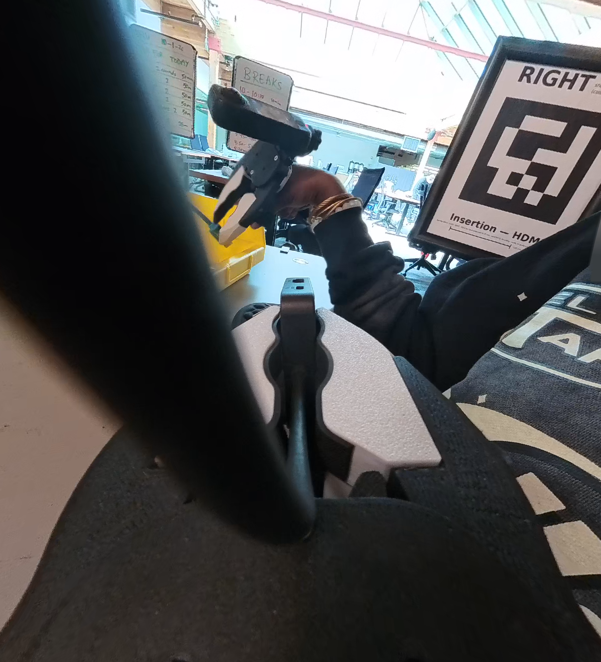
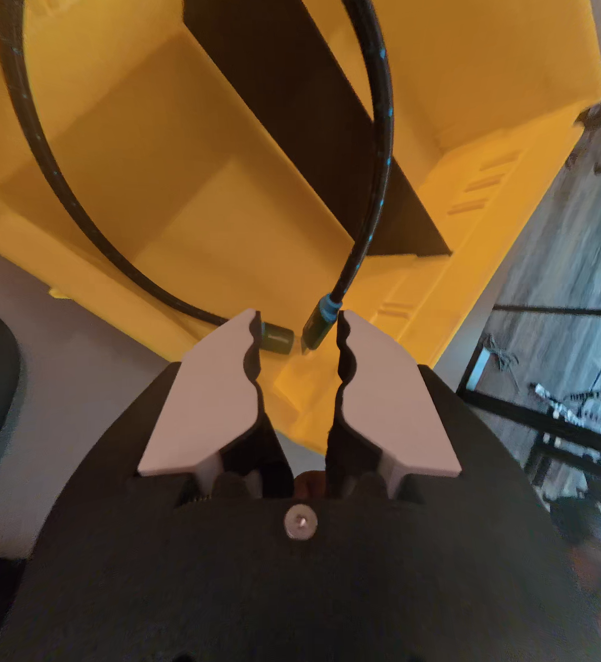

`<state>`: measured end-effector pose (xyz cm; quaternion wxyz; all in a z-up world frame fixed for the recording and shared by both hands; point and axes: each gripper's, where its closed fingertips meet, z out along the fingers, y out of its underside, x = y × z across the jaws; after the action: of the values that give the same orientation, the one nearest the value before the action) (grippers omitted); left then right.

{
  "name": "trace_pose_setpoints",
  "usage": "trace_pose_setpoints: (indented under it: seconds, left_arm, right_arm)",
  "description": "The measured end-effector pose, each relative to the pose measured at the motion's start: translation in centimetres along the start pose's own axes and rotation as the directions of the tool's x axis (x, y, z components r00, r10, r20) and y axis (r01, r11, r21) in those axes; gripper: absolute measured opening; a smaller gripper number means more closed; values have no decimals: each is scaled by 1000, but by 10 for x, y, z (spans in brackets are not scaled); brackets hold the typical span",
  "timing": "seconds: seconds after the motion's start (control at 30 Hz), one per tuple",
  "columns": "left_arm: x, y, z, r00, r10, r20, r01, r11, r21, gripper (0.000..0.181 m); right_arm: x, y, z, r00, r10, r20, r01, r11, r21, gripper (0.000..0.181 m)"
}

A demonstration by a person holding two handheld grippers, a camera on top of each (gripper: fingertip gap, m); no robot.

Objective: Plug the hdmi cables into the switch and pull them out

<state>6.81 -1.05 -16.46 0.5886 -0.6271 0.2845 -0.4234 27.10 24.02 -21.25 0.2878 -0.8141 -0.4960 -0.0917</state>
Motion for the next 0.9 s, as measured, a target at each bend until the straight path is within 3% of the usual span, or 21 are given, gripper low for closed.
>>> trace_pose_setpoints:
  seconds: [0.03,0.13,0.27,0.33,0.4,0.57,0.67,0.9]
  left_arm:
    - [0,0,0,1000,0,1,0,1000,0,13]
    - [0,0,0,1000,1,1,-1,1000,-1,13]
    - [0,0,0,1000,3,2,-3,1000,-1,13]
    - [0,0,0,1000,4,2,-4,1000,-2,13]
    - [0,1,0,1000,5,2,-5,1000,-3,13]
    - [0,1,0,1000,2,0,-2,1000,-5,13]
    - [1,2,1,1000,0,-4,0,1000,-13,13]
    - [1,6,4,1000,-8,-12,8,999,-38,14]
  right_arm:
    - [2,7,-1,1000,14,-18,-14,999,-49,43]
    - [5,9,-6,999,12,-49,-16,997,-77,56]
    - [17,-32,-21,991,-1,-136,24,986,165,54]
    - [32,-61,-30,973,38,-229,46,936,349,40]
    - [36,-82,-28,970,87,-226,29,884,467,31]
    - [48,-93,7,944,109,-311,44,894,446,27]
    - [42,-95,19,960,133,-247,-6,891,455,27]
    - [35,-106,15,982,173,79,-188,820,540,32]
